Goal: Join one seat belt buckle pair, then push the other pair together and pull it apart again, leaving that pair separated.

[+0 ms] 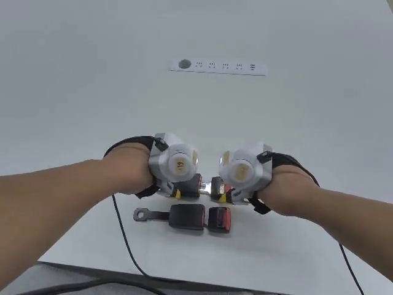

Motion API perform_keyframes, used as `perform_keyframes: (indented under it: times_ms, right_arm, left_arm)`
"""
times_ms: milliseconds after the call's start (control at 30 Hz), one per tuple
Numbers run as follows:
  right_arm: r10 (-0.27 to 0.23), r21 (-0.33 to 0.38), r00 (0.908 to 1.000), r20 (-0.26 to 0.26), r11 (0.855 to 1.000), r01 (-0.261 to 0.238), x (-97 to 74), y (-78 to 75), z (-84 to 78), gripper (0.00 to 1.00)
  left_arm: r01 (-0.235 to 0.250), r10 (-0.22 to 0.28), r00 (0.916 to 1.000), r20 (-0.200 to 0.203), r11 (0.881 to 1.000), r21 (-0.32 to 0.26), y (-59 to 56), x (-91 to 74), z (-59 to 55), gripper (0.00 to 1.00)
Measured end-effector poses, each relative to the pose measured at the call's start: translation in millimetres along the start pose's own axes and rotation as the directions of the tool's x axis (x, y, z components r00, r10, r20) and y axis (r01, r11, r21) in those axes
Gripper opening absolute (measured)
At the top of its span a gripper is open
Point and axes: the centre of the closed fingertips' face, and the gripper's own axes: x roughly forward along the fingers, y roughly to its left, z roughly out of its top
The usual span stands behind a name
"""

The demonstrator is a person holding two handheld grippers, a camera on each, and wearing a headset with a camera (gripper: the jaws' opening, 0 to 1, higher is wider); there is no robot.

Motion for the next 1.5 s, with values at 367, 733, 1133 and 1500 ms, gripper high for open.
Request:
perform_keyframes:
  times_ms: [367, 733, 1133, 1500]
  right_arm:
    - [0.018, -0.006, 0.9998, 0.002, 1.000, -0.018, 1.5, -1.3, 4.0, 0.28]
    - [0.016, 0.007, 0.9998, 0.011, 1.000, -0.016, 7.9, -0.3, 16.1, 0.28]
    - [0.006, 0.004, 1.0000, -0.005, 1.000, -0.006, 5.4, -0.1, 10.5, 0.29]
    - [-0.003, 0.021, 0.9999, 0.011, 1.000, 0.003, -0.4, 2.0, -0.8, 0.30]
  left_arm:
    - [0.015, -0.015, 0.9999, -0.006, 1.000, 0.006, 0.8, 0.3, -0.6, 0.32]
    - [0.013, -0.013, 0.9998, 0.015, 1.000, -0.005, 1.6, 0.3, 0.1, 0.32]
    - [0.012, -0.012, 0.9999, 0.001, 1.000, -0.011, 1.0, 1.0, 0.4, 0.32]
    - [0.010, -0.010, 0.9999, 0.012, 1.000, -0.012, 0.4, 0.9, 0.7, 0.32]
